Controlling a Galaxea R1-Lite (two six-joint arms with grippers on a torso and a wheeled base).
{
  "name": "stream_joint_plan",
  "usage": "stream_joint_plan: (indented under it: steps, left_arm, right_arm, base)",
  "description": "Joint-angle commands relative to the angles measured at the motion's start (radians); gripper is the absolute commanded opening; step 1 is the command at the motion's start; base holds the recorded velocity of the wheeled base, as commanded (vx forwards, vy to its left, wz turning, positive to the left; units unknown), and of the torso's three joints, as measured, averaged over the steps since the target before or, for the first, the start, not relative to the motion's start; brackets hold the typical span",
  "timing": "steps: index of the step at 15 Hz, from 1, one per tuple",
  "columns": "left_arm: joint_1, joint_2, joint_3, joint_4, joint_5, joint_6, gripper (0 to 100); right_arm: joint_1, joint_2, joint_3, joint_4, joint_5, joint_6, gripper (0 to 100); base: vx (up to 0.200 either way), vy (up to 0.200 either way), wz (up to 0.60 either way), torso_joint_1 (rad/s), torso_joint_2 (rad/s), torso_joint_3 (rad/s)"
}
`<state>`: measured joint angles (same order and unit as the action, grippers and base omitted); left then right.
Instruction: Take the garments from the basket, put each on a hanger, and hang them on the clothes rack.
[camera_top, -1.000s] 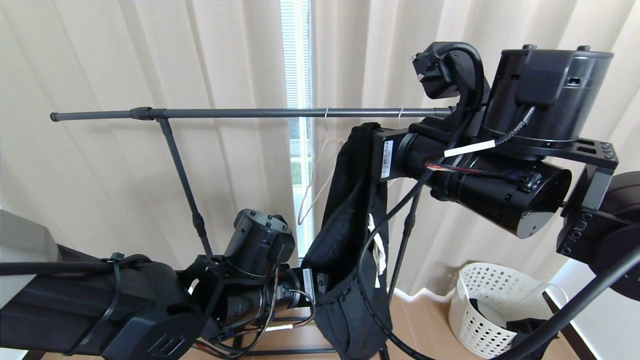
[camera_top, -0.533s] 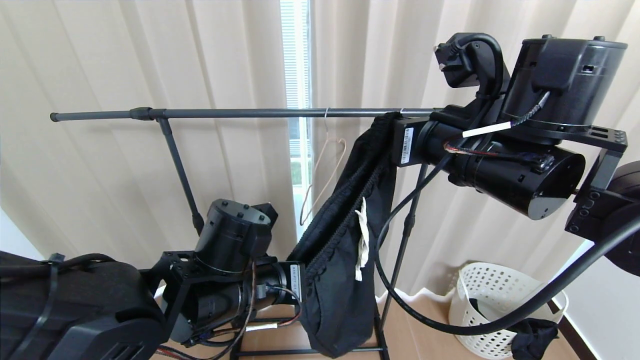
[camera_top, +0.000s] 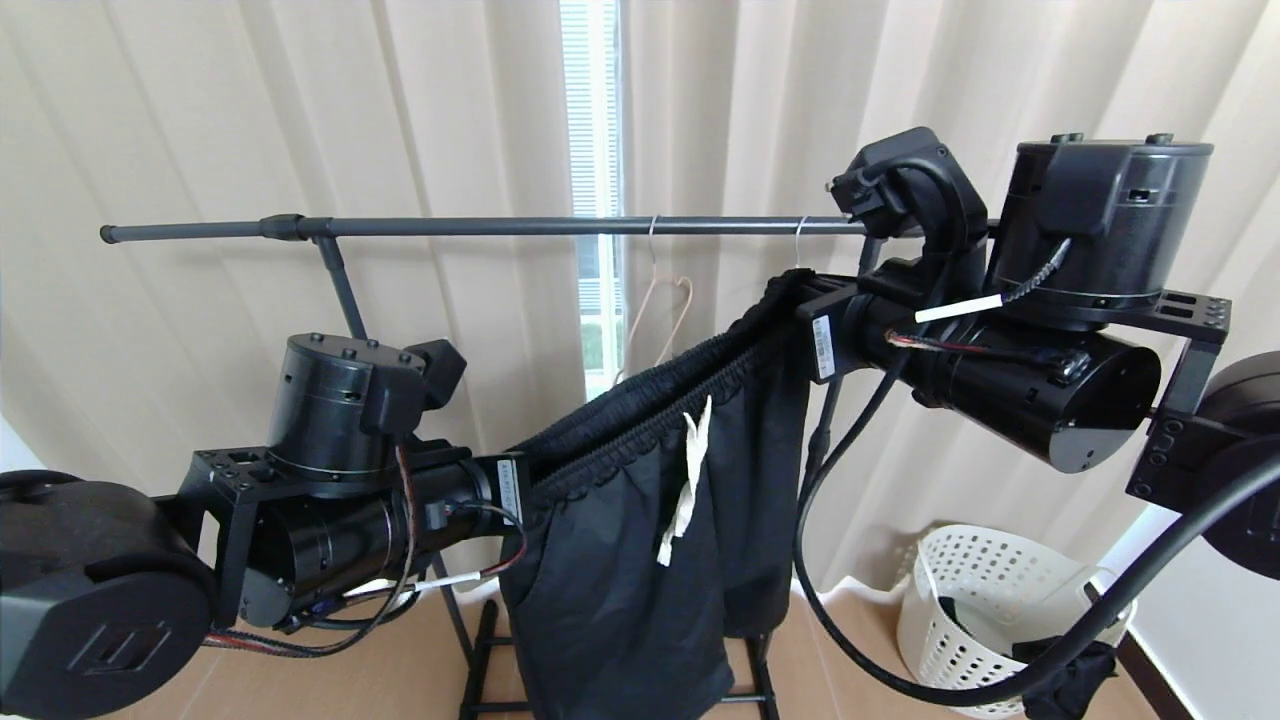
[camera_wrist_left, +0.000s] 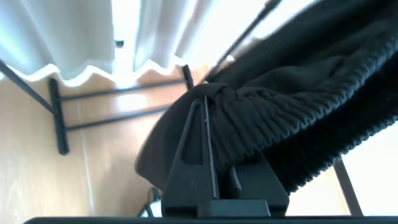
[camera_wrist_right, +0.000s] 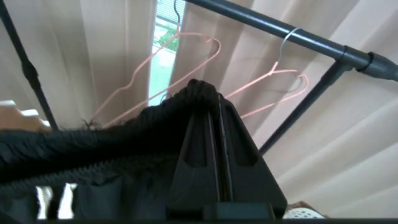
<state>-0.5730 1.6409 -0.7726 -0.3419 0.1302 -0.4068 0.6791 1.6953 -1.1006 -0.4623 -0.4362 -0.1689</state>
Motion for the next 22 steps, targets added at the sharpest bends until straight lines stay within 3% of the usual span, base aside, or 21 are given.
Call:
stream_joint_plan:
  steps: [1,5,6,8,14,18,22]
  left_arm:
    - [0.024,-0.012,-0.002,-0.003,0.012,0.010,0]
    - [0.035,-0.010,-0.004,-0.006,0.031,0.025,0]
    - [0.035,-0.009,-0.007,-0.006,0.031,0.026,0]
    - [0.035,-0.010,-0.008,-0.006,0.031,0.034,0]
    - [0.025,-0.010,-0.005,-0.006,0.075,0.043,0]
    - [0.047,-0.012,-0.004,-0.006,0.075,0.069,0]
    - [0.142,-0.010,-0.007,-0.006,0.068,0.097,0]
  right_arm:
    - [0.000,-0.005,0.022,0.001,-0.022,-0.029,0]
    - [0.000,-0.020,0.071,0.014,-0.059,-0.118,0]
    - [0.003,-0.045,0.070,0.136,-0.061,-0.127,0]
    - [0.013,-0.068,0.061,0.268,-0.062,-0.129,0]
    - [0.056,-0.054,0.051,0.292,-0.108,-0.129,0]
    - [-0.021,-0.059,0.033,0.292,-0.110,-0.133,0]
    - [-0.122,-0.060,0.001,0.292,-0.108,-0.138,0]
  base:
    - [0.000,0.000,0.00,0.000,0.00,0.000]
    - [0.000,0.000,0.00,0.000,0.00,0.000]
    - [0.000,0.000,0.00,0.000,0.00,0.000]
    - [0.000,0.000,0.00,0.000,0.00,0.000]
    - [0.000,0.000,0.00,0.000,0.00,0.000]
    - [0.000,0.000,0.00,0.000,0.00,0.000]
    - [0.000,0.000,0.00,0.000,0.00,0.000]
